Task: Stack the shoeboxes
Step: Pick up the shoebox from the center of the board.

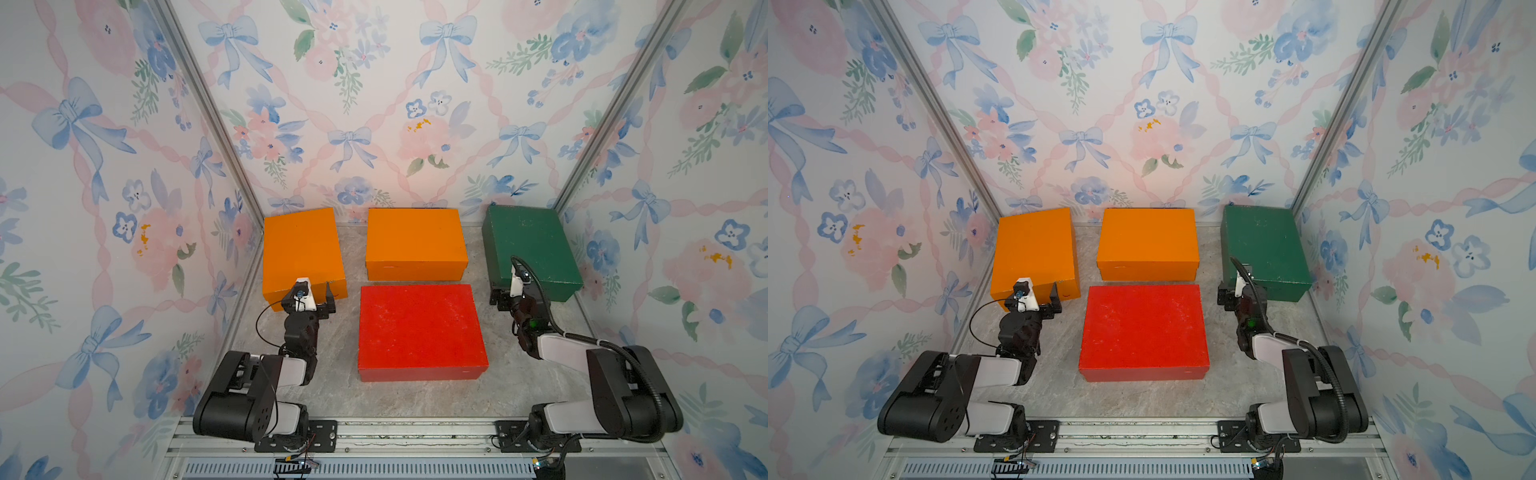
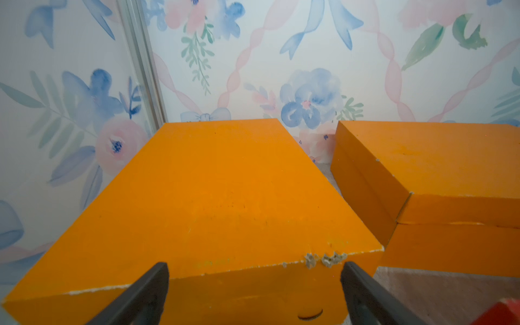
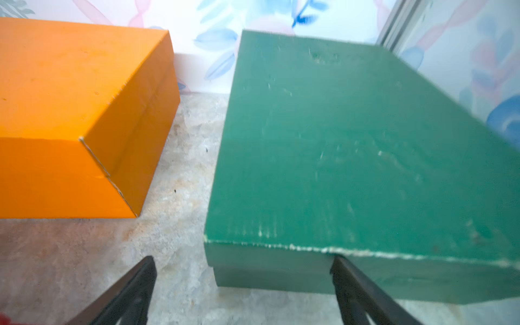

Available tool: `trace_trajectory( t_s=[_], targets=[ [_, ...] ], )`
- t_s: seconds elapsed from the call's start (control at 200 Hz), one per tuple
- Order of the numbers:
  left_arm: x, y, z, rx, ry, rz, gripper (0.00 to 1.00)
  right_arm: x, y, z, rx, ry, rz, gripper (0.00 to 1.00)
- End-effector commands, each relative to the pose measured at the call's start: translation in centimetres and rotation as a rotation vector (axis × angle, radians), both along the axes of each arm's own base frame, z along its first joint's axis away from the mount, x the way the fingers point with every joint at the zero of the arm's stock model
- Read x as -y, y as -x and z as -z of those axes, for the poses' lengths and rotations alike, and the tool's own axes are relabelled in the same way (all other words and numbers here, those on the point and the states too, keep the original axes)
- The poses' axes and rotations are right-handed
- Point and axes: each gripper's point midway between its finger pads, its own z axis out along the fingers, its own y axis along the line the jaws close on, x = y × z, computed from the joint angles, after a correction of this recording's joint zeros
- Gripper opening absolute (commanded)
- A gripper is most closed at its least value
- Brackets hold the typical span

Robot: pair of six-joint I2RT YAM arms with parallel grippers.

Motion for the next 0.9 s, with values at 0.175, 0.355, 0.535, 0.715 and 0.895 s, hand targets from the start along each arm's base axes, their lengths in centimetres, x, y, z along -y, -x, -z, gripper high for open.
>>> trace_trajectory(
  t_s=[0.175,0.355,0.535,0.715,0.895],
  targets=[
    [0.8,1.3,-5.8,0.07,0.107,-0.08,0.98,-3.9,1.4,-6.9,-0.063,-0.048,-0.053,0.97],
    [3.4,0.7,-7.9,0.015,0.17,0.015,0.98,-3.5,0.6,-6.2,-0.393,-0.457,0.012,0.97],
    [6.0,0.8,-7.8,-0.077,0.189,0.052,0.98,-3.5,2.4,-6.8,-0.35,-0.519,0.048,0.97],
    [8.1,-1.0,-5.7,-0.32,0.193,0.044,0.98,-1.9,4.9,-7.5,-0.306,-0.422,0.175,0.97],
    [10.4,-0.7,-3.9,-0.416,0.264,0.122,0.98,-4.8,6.0,-6.7,-0.43,-0.495,-0.027,0.97]
  ],
)
